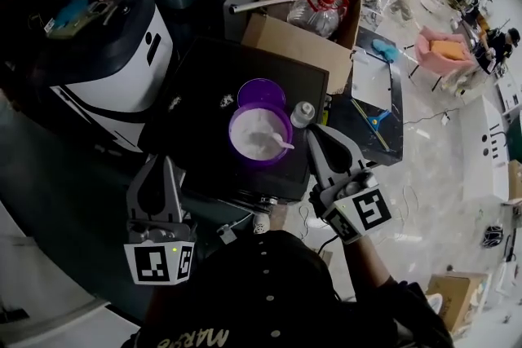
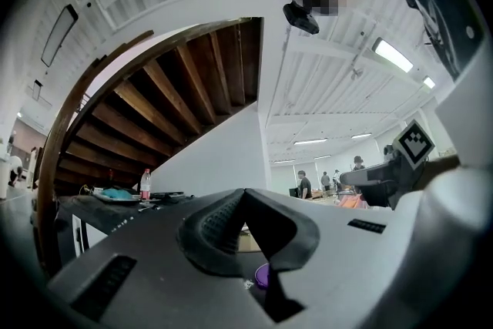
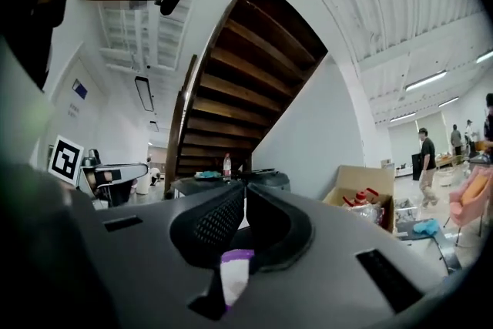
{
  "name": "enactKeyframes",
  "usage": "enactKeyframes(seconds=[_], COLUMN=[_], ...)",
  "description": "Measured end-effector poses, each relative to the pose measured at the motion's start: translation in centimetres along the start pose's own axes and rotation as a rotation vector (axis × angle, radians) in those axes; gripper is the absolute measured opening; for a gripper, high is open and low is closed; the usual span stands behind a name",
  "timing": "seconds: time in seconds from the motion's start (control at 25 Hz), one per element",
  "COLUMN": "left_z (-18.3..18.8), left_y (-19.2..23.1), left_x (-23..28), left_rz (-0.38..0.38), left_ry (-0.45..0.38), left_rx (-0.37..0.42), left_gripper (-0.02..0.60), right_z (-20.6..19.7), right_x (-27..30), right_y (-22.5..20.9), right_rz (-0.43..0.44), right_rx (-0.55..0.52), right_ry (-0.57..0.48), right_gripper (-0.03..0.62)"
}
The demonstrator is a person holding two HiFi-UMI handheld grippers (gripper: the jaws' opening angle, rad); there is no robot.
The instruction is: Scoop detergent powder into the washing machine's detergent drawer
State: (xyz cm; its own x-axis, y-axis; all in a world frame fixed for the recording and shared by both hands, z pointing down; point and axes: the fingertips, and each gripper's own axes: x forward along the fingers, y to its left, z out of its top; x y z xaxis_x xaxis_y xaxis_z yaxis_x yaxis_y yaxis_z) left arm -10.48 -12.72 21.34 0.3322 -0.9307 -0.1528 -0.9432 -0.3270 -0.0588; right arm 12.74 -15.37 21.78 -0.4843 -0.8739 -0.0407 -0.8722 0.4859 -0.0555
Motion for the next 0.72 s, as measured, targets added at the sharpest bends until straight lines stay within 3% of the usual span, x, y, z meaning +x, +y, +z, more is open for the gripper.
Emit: enactKeyframes(seconds=[0.24, 0.72], left_z=[1.0, 1.4], left_y=[0.3, 0.1], left_x=[-0.8, -2.1], left_rz=[0.001, -0.007], left_ry=[-0.018, -0.022], left_rx=[0.011, 0.015], left_gripper=[0.015, 0.015], right_z=[1.5, 1.2], right_x=[-1.9, -2.7], right_y=[-0.9, 0.4], right_rz=[-0.092, -0.107], right_rx=[-0.046, -0.087], right_ry=[-0.048, -0.04], right_gripper=[0.034, 0.029])
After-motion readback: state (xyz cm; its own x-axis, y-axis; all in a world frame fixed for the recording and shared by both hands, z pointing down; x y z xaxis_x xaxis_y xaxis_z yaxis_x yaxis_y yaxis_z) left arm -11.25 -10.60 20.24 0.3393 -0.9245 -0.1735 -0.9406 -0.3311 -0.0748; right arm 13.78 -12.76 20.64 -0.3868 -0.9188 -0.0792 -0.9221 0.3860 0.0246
